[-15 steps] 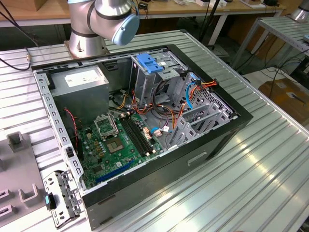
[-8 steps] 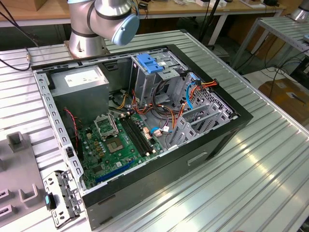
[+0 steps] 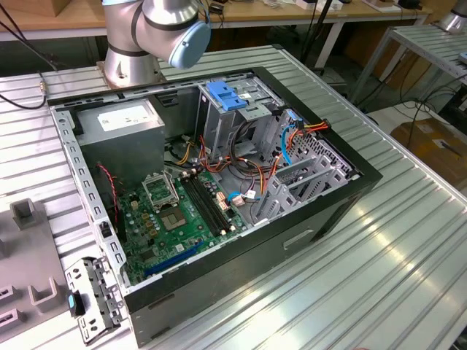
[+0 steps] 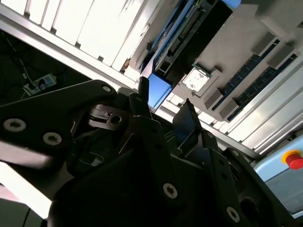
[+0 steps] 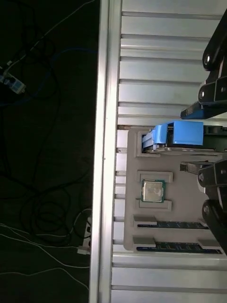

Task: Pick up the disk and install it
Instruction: 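Pick up the disk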

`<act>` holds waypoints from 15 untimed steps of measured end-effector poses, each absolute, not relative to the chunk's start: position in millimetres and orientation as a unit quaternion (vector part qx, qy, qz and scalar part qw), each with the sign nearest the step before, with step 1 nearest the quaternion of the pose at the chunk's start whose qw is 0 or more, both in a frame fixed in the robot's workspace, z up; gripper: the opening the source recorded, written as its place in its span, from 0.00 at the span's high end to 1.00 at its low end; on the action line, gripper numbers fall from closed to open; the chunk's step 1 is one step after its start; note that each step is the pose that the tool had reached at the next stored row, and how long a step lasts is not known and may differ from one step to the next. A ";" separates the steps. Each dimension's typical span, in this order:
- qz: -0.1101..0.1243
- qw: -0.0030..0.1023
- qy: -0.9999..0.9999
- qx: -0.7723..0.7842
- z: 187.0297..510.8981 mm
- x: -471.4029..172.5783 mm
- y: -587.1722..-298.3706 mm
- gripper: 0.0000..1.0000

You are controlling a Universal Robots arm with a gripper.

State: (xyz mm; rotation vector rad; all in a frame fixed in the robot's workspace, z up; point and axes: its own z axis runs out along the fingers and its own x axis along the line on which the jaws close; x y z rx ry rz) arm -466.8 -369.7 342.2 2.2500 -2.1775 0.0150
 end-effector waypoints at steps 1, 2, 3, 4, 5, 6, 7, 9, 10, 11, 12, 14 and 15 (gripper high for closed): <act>0.005 0.005 -0.697 0.717 340.0 -467.1 -369.7 0.52; 0.004 0.006 -0.700 0.714 337.9 -467.4 -369.2 0.51; 0.004 0.006 -0.702 0.712 336.9 -467.7 -369.0 0.51; 0.004 0.006 -0.704 0.710 335.9 -467.9 -368.8 0.51; 0.004 0.006 -0.706 0.708 334.0 -468.3 -368.7 0.44; 0.004 0.006 -0.707 0.707 332.6 -468.4 -368.5 0.44; 0.004 0.006 -0.709 0.705 330.5 -468.7 -368.3 0.44; 0.004 0.006 -0.712 0.702 326.4 -469.0 -367.9 0.44; 0.004 0.006 -0.713 0.702 324.6 -469.0 -367.8 0.44; 0.004 0.006 -0.713 0.701 322.4 -469.0 -367.7 0.44; 0.004 0.006 -0.713 0.701 321.0 -469.0 -367.7 0.44; 0.004 0.006 -0.713 0.701 321.0 -469.0 -367.7 0.44; 0.004 0.006 -0.713 0.701 320.7 -469.0 -367.7 0.44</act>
